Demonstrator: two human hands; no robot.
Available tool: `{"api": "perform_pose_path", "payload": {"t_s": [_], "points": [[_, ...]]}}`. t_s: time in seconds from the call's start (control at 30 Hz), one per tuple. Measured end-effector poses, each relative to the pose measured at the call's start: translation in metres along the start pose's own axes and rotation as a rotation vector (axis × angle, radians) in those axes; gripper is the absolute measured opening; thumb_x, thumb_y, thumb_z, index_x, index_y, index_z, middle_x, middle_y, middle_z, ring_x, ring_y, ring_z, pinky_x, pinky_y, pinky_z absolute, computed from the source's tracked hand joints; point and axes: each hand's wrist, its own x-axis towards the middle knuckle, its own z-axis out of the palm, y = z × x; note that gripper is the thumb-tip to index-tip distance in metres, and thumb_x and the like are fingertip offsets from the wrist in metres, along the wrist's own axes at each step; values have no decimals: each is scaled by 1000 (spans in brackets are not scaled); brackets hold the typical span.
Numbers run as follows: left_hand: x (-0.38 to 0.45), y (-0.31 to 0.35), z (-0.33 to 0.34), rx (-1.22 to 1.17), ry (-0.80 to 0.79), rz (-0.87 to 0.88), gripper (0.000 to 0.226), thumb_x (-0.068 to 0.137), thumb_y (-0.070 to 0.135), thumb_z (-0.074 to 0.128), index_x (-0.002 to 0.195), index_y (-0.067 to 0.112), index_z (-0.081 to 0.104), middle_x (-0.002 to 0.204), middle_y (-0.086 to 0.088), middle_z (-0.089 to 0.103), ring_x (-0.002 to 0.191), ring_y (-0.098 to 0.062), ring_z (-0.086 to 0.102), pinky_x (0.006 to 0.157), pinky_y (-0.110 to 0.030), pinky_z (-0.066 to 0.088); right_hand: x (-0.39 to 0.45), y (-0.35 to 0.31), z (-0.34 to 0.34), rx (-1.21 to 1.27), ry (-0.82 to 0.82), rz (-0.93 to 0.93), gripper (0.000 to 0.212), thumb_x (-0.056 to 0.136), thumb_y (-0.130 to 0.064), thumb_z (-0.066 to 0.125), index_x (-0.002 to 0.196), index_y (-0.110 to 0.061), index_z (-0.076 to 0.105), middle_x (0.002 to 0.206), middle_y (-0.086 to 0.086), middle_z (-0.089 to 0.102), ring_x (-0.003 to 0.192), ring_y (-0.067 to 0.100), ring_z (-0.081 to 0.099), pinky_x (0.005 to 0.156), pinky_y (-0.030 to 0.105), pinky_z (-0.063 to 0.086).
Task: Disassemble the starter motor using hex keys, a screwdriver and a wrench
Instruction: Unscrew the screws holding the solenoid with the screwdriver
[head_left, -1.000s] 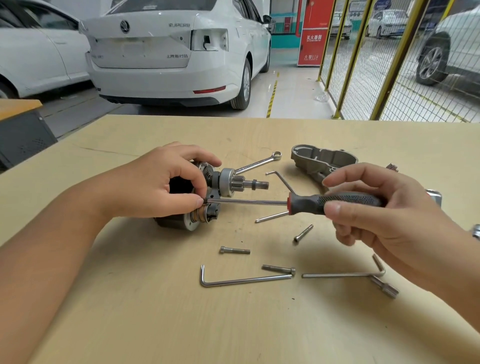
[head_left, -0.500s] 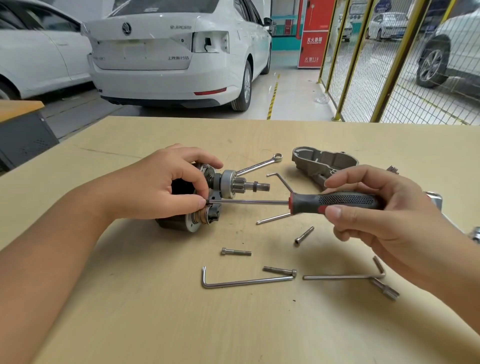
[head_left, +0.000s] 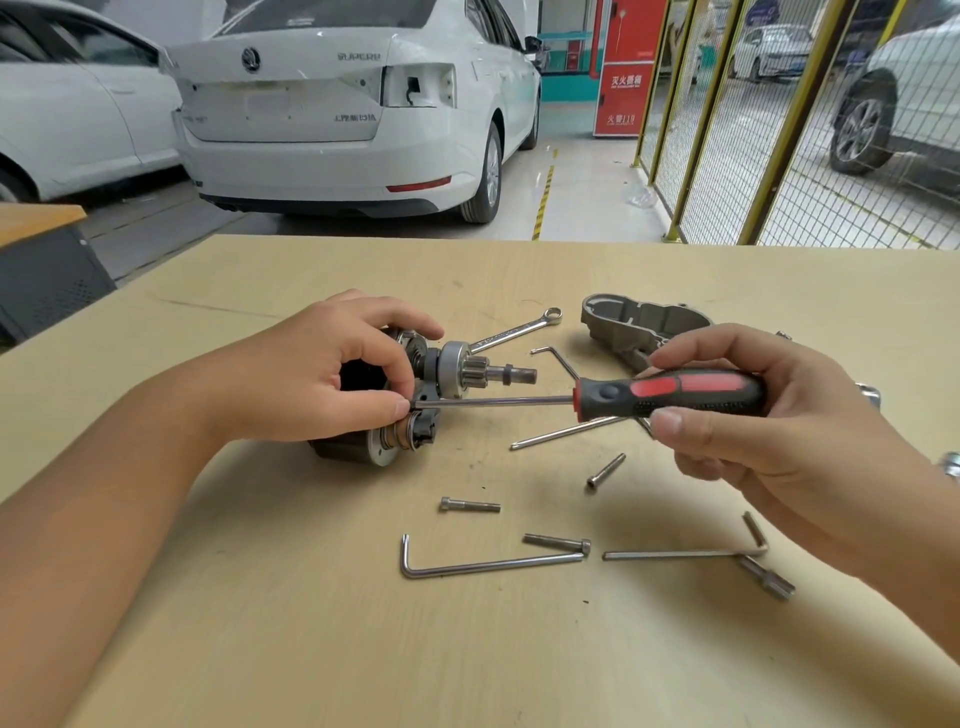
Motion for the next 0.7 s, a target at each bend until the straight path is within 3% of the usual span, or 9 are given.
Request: {"api": "perform_pose_path", "payload": {"t_s": [0.07, 0.2, 0.33, 0.47, 0.6, 0.7], "points": [[0, 0, 0, -2, 1, 2, 10, 81, 32, 68, 77, 34, 77, 141, 23, 56, 134, -2, 45, 112, -30, 34, 0, 2, 2, 7, -3, 18, 42, 62, -16, 86, 102, -11, 72, 78, 16, 59, 59, 28, 43, 51, 31, 40], [0, -1, 0, -4, 1, 4, 10, 81, 32, 68, 77, 34, 77, 141, 24, 56, 135, -3, 45, 112, -30, 34, 1, 1, 4, -101, 31, 65, 39, 75, -53, 70, 96, -20, 73, 77, 16, 70, 47, 31, 46, 41, 29, 39], [0, -2, 0, 7, 3, 13, 10, 81, 32, 69, 77, 34, 77, 141, 24, 56, 134, -3, 45, 112, -32, 35, 1, 0, 0, -36, -6, 6, 35, 65, -31, 83, 96, -18, 75, 78, 17, 65, 48, 28, 46, 45, 33, 41], [1, -3, 1, 6, 4, 21, 9, 81, 32, 69, 77, 34, 77, 141, 24, 56, 134, -5, 46, 112, -33, 36, -2, 1, 0, -138, -42, -29, 51, 52, -11, 98, 97, -19, 75, 78, 9, 69, 56, 23, 56, 52, 29, 50], [1, -5, 1, 6, 8, 25, 9, 81, 34, 69, 76, 36, 77, 140, 25, 57, 133, -5, 47, 111, -32, 36, -3, -1, 5, -185, -21, 68, 34, 77, -48, 85, 100, -25, 74, 74, 15, 70, 47, 29, 56, 42, 29, 43], [1, -6, 1, 3, 10, 37, 15, 79, 45, 64, 77, 37, 76, 140, 27, 56, 133, -5, 47, 109, -29, 36, -1, -1, 4, -130, -15, 47, 35, 76, -48, 82, 95, -19, 74, 74, 19, 69, 43, 28, 49, 40, 26, 37]]}}
